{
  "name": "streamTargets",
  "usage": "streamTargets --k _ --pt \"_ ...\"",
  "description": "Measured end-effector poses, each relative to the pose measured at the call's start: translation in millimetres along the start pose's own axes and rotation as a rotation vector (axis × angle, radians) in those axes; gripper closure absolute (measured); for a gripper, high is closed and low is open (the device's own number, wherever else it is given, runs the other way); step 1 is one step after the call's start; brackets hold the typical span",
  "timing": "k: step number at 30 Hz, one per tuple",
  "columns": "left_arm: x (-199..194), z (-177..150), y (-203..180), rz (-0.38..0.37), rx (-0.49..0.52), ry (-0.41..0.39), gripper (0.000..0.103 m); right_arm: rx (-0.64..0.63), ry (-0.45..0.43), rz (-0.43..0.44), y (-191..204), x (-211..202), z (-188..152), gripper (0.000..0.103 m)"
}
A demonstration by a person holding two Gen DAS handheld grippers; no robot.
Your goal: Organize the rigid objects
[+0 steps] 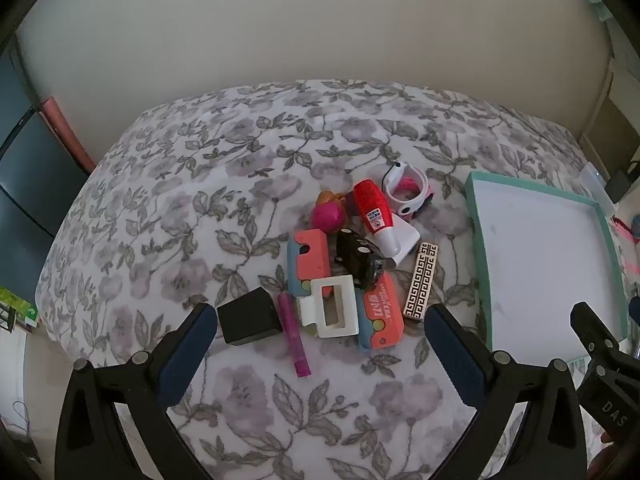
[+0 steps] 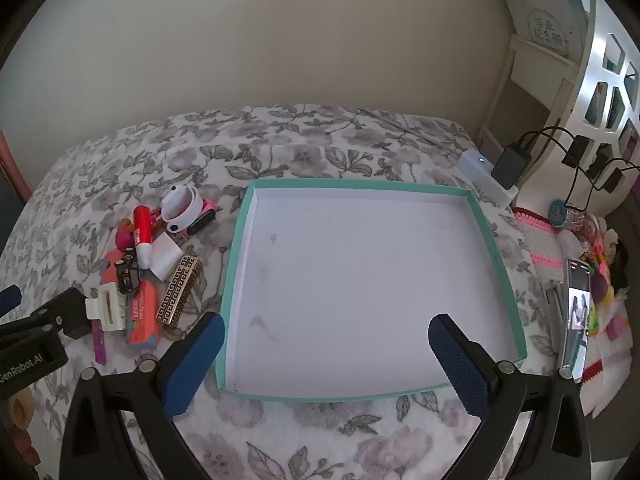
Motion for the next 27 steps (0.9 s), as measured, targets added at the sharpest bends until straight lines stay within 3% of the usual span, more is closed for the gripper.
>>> streamTargets --k 27 --pt "6.1 -3.8 0.1 0.001 -0.023 0.043 0.0 -0.006 0.026 -0.004 1.8 5.5 -3.7 0.0"
Point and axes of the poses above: each gripper's, at about its wrist camera, not at the fingertips, and x roughly the way its jaws point, y to its left, z to its top, the point moved 5 cm from there along x, roughly the way its jaws point, and after that the axes turned 11 degrees about z, right-handed, at the moved point
